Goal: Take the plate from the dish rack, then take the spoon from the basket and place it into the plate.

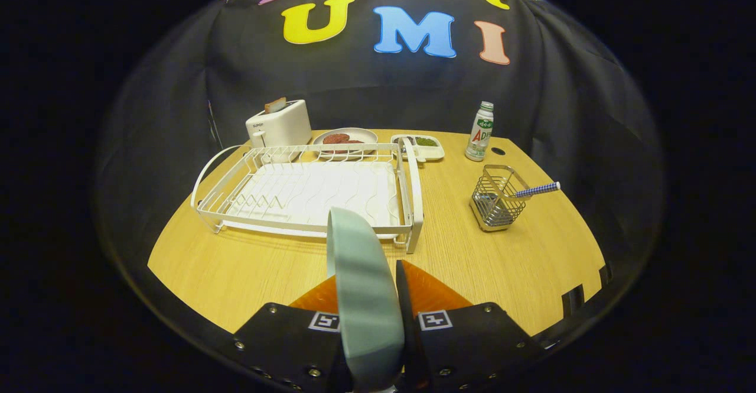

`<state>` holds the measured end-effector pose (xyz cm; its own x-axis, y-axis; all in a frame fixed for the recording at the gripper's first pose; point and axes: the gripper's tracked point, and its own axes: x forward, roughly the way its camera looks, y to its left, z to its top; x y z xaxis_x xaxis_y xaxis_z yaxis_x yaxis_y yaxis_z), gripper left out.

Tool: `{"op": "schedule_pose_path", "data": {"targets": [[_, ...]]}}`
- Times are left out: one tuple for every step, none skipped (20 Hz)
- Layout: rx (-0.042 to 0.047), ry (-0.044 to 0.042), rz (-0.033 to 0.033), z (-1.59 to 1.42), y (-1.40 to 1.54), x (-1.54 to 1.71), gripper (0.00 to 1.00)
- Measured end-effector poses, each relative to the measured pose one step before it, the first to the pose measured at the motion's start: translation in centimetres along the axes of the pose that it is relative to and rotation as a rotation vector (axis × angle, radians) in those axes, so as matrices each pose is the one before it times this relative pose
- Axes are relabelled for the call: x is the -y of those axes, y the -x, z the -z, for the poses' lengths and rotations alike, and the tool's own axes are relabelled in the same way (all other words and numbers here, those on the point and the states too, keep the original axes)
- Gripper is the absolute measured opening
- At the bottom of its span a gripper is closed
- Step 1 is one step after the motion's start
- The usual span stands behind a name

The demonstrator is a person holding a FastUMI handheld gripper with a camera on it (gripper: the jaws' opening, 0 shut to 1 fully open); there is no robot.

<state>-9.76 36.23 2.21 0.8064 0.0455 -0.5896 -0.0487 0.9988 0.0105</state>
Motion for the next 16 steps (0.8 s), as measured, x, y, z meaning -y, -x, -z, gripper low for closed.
{"op": "schedule_pose_path", "data": {"targets": [[-0.00571,-0.01617,-0.01473,0.218,-0.298,-0.180,0.31],[0.00587,-0.03335,-0.01623,-0.042,-0.145,-0.310,0.31],[-0.00701,-0.03270,-0.00738,0.184,-0.259,-0.077,0.31],[-0.00247,-0.03963,-0.00865,0.199,-0.230,-0.007,0.31],[-0.00422,-0.03418,-0.00923,0.164,-0.268,-0.146,0.31],[-0.00700,-0.02724,-0.00428,0.320,-0.365,-0.034,0.31],[-0.01249,-0.01837,-0.00139,0.398,-0.336,0.042,0.32],[-0.01782,-0.01176,0.00323,0.538,-0.217,0.178,0.33],[-0.01203,-0.01337,-0.00721,0.416,-0.232,-0.004,0.34],[-0.00459,-0.02056,-0.00864,0.259,-0.302,-0.158,0.36],[-0.00457,-0.02086,-0.00353,0.163,-0.164,-0.015,0.36],[-0.00533,-0.01926,0.00229,0.273,-0.385,0.168,0.37],[-0.00655,-0.01775,-0.00049,0.197,-0.164,0.123,0.38],[-0.00578,-0.01673,-0.00259,0.401,-0.231,0.035,0.39],[-0.00348,-0.00933,-0.00307,0.116,-0.284,0.168,0.40],[-0.00814,0.00224,0.01194,0.464,-0.269,0.400,0.43]]}}
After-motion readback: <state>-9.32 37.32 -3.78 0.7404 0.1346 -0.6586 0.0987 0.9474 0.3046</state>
